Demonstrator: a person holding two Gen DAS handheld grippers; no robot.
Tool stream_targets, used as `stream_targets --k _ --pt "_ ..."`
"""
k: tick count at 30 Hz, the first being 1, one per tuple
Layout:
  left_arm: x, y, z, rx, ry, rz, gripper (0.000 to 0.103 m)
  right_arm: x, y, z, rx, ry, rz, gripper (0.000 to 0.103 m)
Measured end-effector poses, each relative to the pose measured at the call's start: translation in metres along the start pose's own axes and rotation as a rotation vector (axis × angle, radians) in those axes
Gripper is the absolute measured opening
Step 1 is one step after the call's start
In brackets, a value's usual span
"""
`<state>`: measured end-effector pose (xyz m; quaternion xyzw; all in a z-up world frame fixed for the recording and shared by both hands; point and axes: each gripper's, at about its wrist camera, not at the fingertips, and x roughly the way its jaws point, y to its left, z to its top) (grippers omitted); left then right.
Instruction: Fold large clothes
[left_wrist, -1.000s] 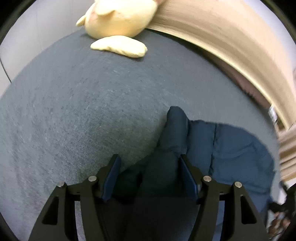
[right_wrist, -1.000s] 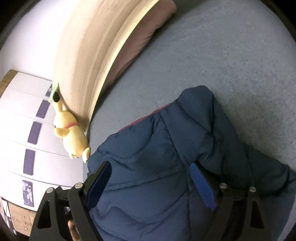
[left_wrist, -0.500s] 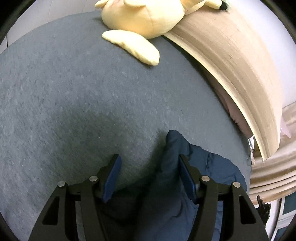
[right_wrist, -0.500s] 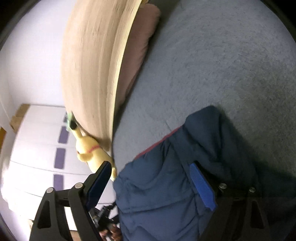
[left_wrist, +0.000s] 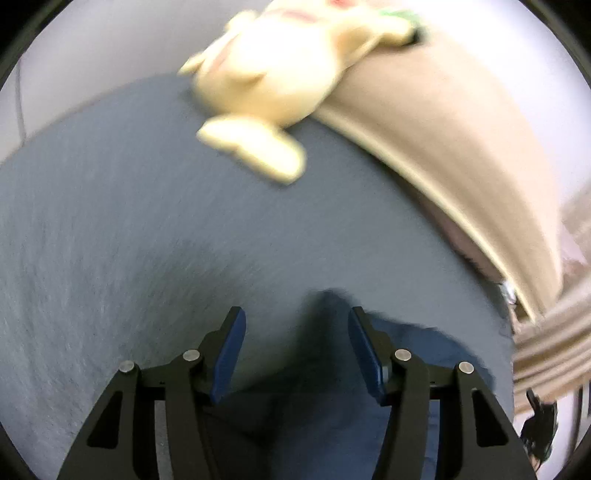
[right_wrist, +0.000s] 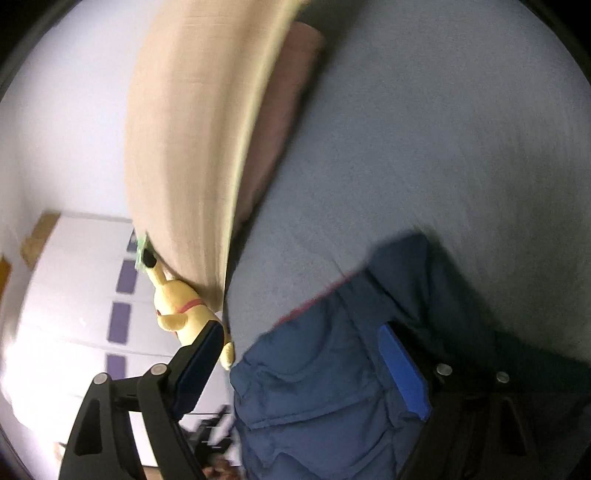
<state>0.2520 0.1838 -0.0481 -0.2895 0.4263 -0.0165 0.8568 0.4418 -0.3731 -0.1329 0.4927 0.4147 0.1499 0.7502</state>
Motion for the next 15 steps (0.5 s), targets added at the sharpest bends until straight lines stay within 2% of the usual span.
stream_targets --k 2,4,5,7,10,12,15 --pt "-0.010 -0.014 0.004 0.039 0.020 -0.087 0.059 -0.003 0.018 0.002 -0.068 -0.001 -0.013 0.088" --pt "-0.006 -0.032 0.004 0.085 0.075 -0.185 0.060 0.002 0.029 0.003 -0.094 0.028 -0.005 0.088" --pt "0.001 -0.037 0.001 0.095 0.104 -0.208 0.061 0.007 0.031 0.003 -0.102 0.037 -0.010 0.088" --pt "0.018 -0.041 -0.003 0.093 0.166 -0.219 0.061 0.021 0.030 0.002 -0.109 0.072 -0.023 0.088" --pt "0.053 -0.018 -0.007 0.026 0.254 -0.180 0.060 0.033 0.015 0.006 -0.095 0.078 -0.095 0.088" --pt "0.058 0.002 -0.005 -0.021 0.233 -0.203 0.054 0.031 0.000 0.013 -0.066 0.040 -0.141 0.088" --pt "0.058 0.024 -0.002 -0.069 0.217 -0.219 0.048 0.025 -0.027 0.024 0.003 0.031 -0.122 0.087"
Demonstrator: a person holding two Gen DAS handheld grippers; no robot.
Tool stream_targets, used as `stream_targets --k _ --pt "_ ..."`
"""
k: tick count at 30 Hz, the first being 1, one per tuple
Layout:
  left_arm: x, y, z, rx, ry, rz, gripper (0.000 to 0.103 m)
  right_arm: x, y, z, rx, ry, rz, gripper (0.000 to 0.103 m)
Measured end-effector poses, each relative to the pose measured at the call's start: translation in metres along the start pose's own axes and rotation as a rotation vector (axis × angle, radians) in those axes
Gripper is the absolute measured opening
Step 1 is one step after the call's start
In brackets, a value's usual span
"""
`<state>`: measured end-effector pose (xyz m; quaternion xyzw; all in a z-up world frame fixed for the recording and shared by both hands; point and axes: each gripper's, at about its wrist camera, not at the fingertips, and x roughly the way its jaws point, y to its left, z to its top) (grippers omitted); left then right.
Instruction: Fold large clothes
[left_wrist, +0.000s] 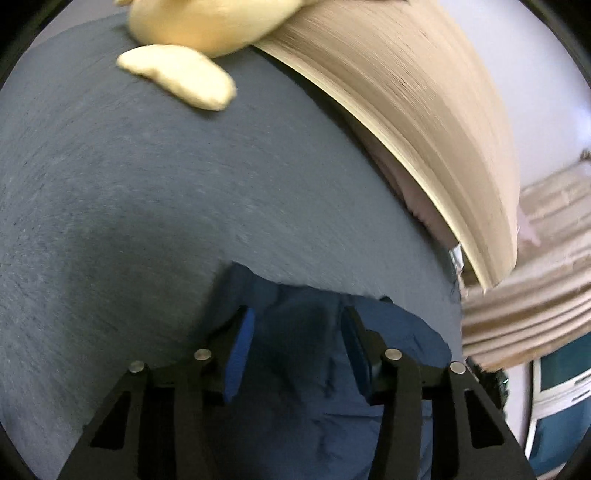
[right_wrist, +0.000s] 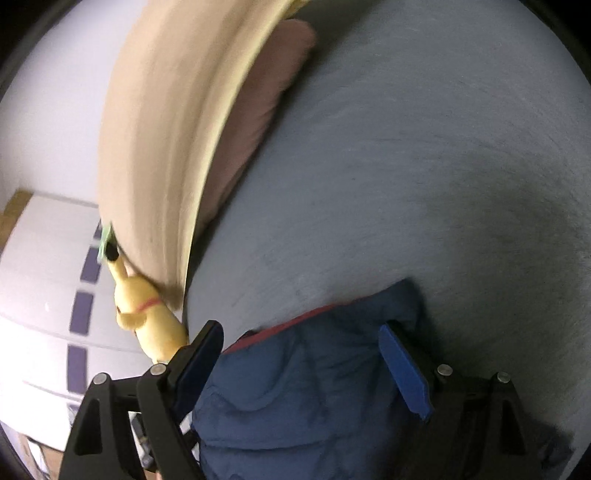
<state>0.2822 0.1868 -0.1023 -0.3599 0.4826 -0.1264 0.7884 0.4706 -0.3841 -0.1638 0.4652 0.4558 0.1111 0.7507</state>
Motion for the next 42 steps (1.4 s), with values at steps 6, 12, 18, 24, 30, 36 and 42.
stream_targets --k 6,12,18,24,30,36,42 --pt "-0.013 0.008 0.002 -0.007 -0.028 0.053 0.047 -0.002 0.004 0.001 -0.031 0.011 -0.022 0.087" --pt "-0.049 -0.008 0.003 0.120 -0.107 0.200 0.069 -0.037 0.040 0.003 -0.194 -0.108 -0.146 0.088" --pt "-0.022 -0.019 -0.003 0.220 0.014 0.219 0.054 0.004 0.036 -0.010 -0.299 0.067 -0.307 0.060" --pt "-0.018 0.001 -0.004 0.187 0.019 0.304 0.013 0.001 0.052 -0.015 -0.383 0.013 -0.376 0.012" --pt "-0.037 -0.005 -0.007 0.197 -0.035 0.400 0.024 0.004 0.038 -0.017 -0.295 -0.004 -0.416 0.039" --pt "-0.077 -0.067 -0.024 0.353 -0.253 0.459 0.056 -0.019 0.110 -0.043 -0.477 -0.172 -0.415 0.068" --pt "-0.025 -0.125 -0.069 0.611 -0.153 0.465 0.057 0.065 0.182 -0.113 -0.793 -0.080 -0.480 0.068"
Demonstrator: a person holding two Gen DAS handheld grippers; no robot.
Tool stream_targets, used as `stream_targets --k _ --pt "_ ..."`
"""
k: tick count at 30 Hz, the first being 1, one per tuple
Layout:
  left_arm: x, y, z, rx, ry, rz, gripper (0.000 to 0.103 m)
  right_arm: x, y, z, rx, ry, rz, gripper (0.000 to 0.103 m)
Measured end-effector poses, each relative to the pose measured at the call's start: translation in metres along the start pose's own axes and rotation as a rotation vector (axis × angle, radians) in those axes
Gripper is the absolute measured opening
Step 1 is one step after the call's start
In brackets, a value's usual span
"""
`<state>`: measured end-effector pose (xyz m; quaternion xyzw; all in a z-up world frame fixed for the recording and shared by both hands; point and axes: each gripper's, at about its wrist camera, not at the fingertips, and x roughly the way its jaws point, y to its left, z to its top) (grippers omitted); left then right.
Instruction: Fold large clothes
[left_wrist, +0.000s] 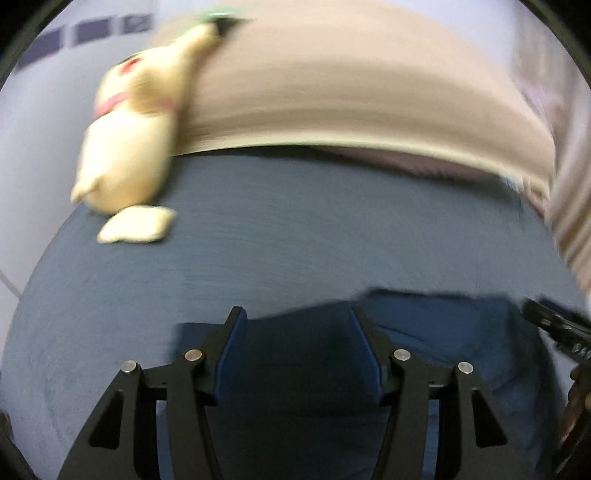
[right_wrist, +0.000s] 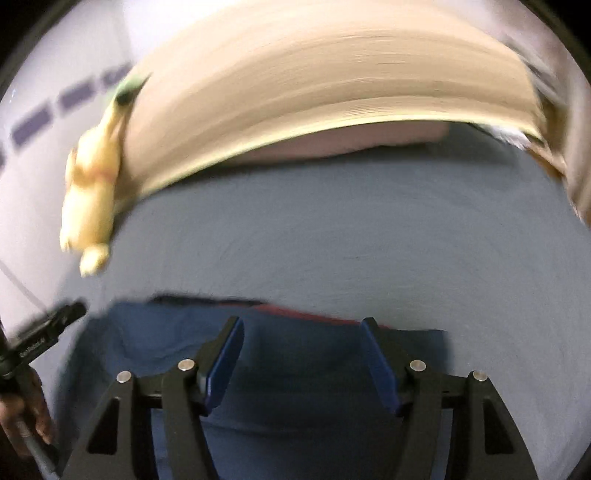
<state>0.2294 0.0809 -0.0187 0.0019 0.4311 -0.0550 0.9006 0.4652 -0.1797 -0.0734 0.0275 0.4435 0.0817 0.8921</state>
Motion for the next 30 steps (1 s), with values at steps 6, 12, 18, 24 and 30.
stream_targets --k 6,12,18,24,30 --pt "0.057 -0.036 -0.006 0.095 0.067 0.143 0.067 0.048 0.024 -0.012 -0.093 0.089 -0.168 0.078" --pt "0.031 -0.029 0.002 0.070 0.067 0.133 0.071 0.018 -0.005 -0.014 -0.020 0.059 -0.113 0.083" --pt "-0.026 -0.003 -0.032 0.024 0.008 0.058 0.071 -0.047 -0.013 -0.065 -0.013 0.031 -0.050 0.084" --pt "-0.031 -0.008 -0.077 0.054 0.070 0.064 0.071 -0.030 -0.002 -0.098 -0.030 0.134 -0.067 0.085" --pt "-0.085 0.045 -0.084 -0.075 0.004 -0.055 0.073 -0.092 -0.052 -0.096 0.132 0.034 0.055 0.087"
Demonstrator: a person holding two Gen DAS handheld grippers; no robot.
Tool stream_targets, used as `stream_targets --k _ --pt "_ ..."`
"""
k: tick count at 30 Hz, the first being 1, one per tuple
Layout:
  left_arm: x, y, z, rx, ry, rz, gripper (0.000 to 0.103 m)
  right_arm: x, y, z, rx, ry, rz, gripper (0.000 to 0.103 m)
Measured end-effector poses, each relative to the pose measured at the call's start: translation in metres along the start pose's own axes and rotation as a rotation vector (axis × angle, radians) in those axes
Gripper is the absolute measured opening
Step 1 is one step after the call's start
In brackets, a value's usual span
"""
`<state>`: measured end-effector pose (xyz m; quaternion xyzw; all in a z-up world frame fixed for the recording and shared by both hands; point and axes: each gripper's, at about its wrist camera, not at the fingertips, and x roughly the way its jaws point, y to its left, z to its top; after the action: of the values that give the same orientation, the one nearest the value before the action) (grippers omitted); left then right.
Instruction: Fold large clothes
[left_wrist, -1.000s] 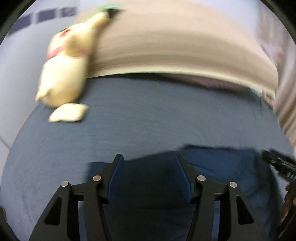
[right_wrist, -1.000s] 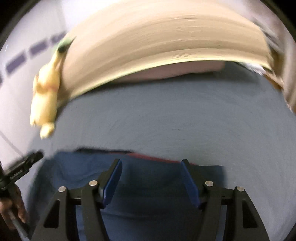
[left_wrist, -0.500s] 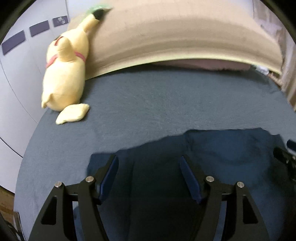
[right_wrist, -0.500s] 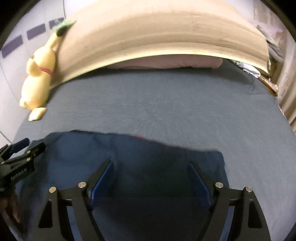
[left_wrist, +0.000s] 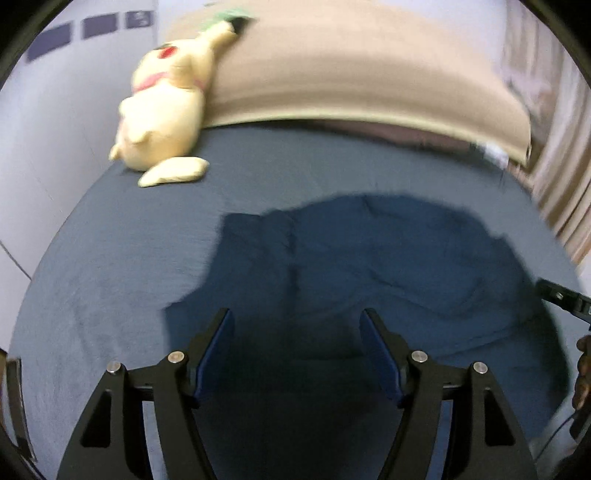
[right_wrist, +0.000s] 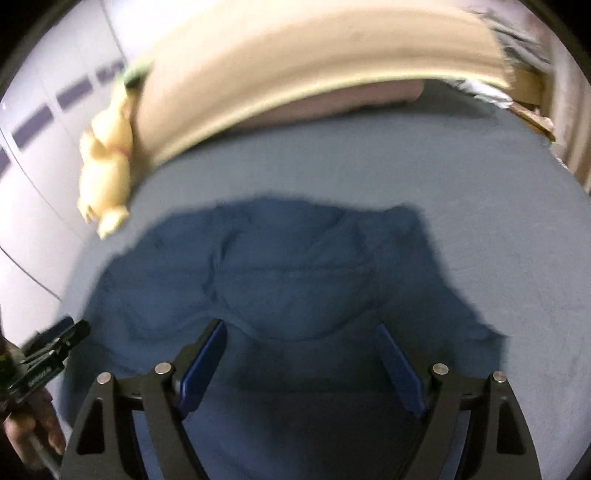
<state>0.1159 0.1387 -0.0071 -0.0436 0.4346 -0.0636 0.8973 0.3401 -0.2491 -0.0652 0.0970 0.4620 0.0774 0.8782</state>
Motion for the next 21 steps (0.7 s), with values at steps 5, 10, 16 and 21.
stream_targets --k 5,10,16,21 --pt "-0.014 0.088 -0.025 -0.160 0.014 -0.126 0.084 -0.041 -0.104 -0.025 0.180 -0.039 0.035 0.102" --pt "0.014 0.136 -0.057 -0.373 0.133 -0.299 0.084 -0.006 -0.174 -0.078 0.461 0.119 0.303 0.102" --pt "0.035 0.126 -0.064 -0.392 0.204 -0.388 0.084 0.015 -0.148 -0.085 0.397 0.161 0.419 0.075" --pt "0.046 0.106 -0.063 -0.338 0.262 -0.378 0.035 0.022 -0.130 -0.082 0.318 0.233 0.364 0.045"
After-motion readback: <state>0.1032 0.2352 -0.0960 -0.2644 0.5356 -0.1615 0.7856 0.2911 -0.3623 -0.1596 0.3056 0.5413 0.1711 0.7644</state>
